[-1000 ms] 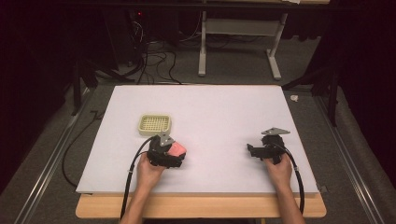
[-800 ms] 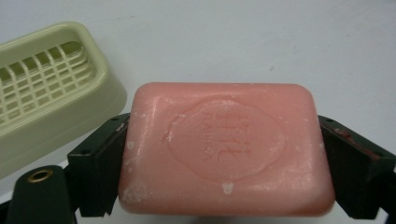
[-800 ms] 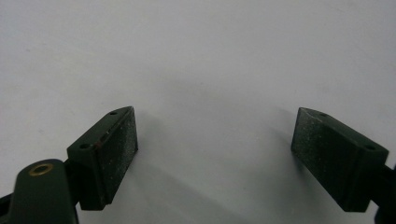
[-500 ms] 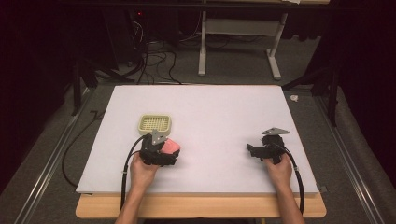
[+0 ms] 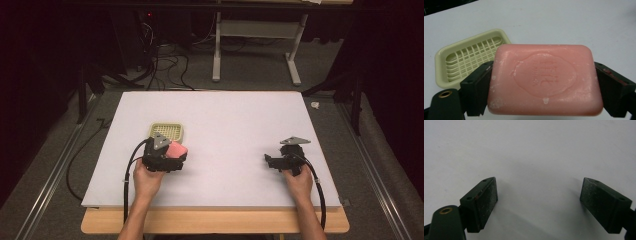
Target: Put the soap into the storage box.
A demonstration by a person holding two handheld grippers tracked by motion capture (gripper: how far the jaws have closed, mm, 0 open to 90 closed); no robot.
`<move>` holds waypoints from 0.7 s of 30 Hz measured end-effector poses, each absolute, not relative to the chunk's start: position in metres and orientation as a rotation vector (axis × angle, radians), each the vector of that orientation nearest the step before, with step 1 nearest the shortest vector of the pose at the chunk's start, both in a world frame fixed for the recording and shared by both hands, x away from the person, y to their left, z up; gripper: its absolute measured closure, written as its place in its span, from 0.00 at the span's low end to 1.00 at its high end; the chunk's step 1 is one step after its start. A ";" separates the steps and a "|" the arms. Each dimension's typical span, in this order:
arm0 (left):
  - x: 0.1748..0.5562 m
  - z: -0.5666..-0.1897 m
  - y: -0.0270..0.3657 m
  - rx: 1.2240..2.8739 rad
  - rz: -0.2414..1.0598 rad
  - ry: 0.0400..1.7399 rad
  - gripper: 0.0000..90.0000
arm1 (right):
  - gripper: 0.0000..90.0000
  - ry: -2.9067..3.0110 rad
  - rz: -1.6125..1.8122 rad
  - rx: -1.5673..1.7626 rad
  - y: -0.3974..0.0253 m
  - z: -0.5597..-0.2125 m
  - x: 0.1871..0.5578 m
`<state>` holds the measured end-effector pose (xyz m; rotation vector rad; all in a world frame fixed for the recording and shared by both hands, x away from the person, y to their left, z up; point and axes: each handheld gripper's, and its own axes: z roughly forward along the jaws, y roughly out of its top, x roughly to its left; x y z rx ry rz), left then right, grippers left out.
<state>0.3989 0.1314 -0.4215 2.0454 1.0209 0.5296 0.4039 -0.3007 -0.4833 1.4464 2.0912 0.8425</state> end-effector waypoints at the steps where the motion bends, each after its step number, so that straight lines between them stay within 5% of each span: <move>1: 0.399 -0.422 0.131 2.045 0.530 1.021 0.15 | 0.17 2.091 0.842 1.446 -0.301 -0.483 0.404; 21: 0.418 -0.413 0.147 2.008 0.550 1.130 0.15 | 0.17 2.091 0.843 1.446 -0.301 -0.483 0.404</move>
